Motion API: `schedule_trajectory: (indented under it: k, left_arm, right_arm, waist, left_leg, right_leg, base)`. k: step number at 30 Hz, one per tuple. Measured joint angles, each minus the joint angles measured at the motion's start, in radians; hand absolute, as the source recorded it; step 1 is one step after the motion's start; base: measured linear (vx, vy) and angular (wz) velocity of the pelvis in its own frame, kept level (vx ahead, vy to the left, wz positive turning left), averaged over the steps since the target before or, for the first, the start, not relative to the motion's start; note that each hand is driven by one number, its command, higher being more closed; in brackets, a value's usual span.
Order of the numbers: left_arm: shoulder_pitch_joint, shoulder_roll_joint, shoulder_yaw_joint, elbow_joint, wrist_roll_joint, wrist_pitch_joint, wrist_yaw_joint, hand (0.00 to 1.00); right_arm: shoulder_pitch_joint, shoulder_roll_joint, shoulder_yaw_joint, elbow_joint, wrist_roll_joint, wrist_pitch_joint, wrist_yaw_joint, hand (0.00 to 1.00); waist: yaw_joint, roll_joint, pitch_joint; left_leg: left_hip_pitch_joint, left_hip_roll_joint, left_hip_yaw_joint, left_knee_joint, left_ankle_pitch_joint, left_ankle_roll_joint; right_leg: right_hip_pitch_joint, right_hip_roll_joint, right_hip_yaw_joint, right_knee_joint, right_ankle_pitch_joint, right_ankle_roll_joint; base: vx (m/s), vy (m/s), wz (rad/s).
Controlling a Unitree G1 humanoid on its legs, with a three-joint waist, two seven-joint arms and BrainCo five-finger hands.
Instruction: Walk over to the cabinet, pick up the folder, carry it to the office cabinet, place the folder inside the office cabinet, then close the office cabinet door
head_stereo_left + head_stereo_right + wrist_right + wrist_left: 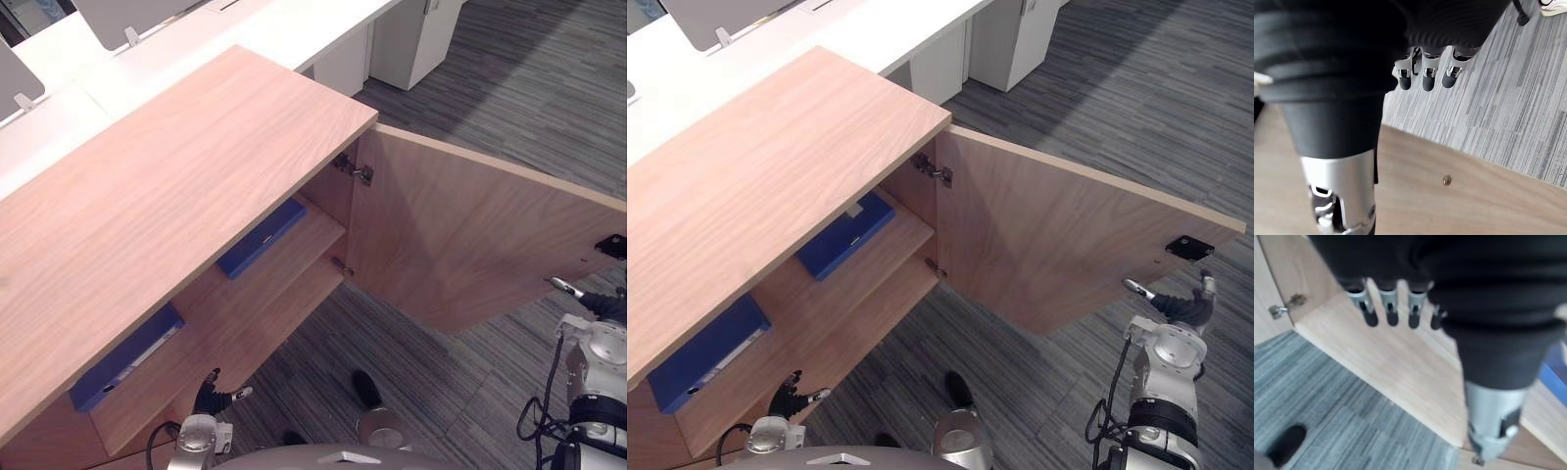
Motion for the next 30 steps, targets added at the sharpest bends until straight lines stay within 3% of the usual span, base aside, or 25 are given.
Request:
schedule_trajectory:
  k: [3,11,18,21,30]
  left_arm:
    - [-0.001,0.001,-0.008,0.0,0.001,-0.004,-0.002,0.0]
    - [0.0,0.0,-0.01,0.0,0.021,-0.005,-0.002,0.0]
    - [0.058,0.004,0.012,-0.039,0.04,-0.012,-0.026,0.0]
    - [0.062,0.017,0.013,-0.045,0.042,-0.014,-0.037,0.0]
    - [0.062,0.034,0.016,-0.07,0.079,-0.012,-0.035,0.0]
  right_arm:
    - [-0.002,-0.019,0.069,0.0,-0.024,0.0,0.019,0.0]
    - [-0.002,-0.019,0.098,-0.001,-0.057,0.0,0.014,0.0]
    - [0.076,-0.008,0.073,-0.111,-0.065,0.001,-0.013,0.0]
    - [0.11,0.045,0.054,-0.182,-0.067,0.001,-0.025,0.0]
    - [0.285,0.262,0.097,-0.381,-0.135,0.001,-0.047,0.0]
  waist:
    - [0.005,0.0,0.0]
    - [0.003,-0.011,0.007]
    - [0.007,-0.019,0.013]
    - [0.005,-0.024,0.01]
    - [0.01,-0.088,-0.013]
  left_leg:
    - [-0.001,-0.003,-0.003,0.0,0.001,0.001]
    - [-0.002,-0.013,-0.015,0.0,0.008,0.01]
    - [-0.002,-0.01,-0.034,-0.004,0.015,0.013]
    - [0.002,-0.009,-0.036,-0.017,0.027,0.011]
    - [0.001,-0.002,-0.036,-0.018,0.045,-0.001]
  right_leg:
    - [0.003,-0.004,-0.003,0.002,0.001,0.001]
    - [0.002,-0.017,-0.021,0.0,0.005,0.005]
    - [0.019,-0.019,-0.057,-0.02,0.019,0.005]
    - [0.024,-0.017,-0.074,-0.022,0.025,0.003]
    - [0.014,-0.011,-0.081,-0.03,0.034,-0.016]
  base:
    - [-0.04,-0.053,0.02]
    - [-0.08,-0.052,0.04]
    - [-0.04,-0.063,0.07]
    - [-0.05,-0.066,0.01]
    - [-0.12,-0.082,-0.03]
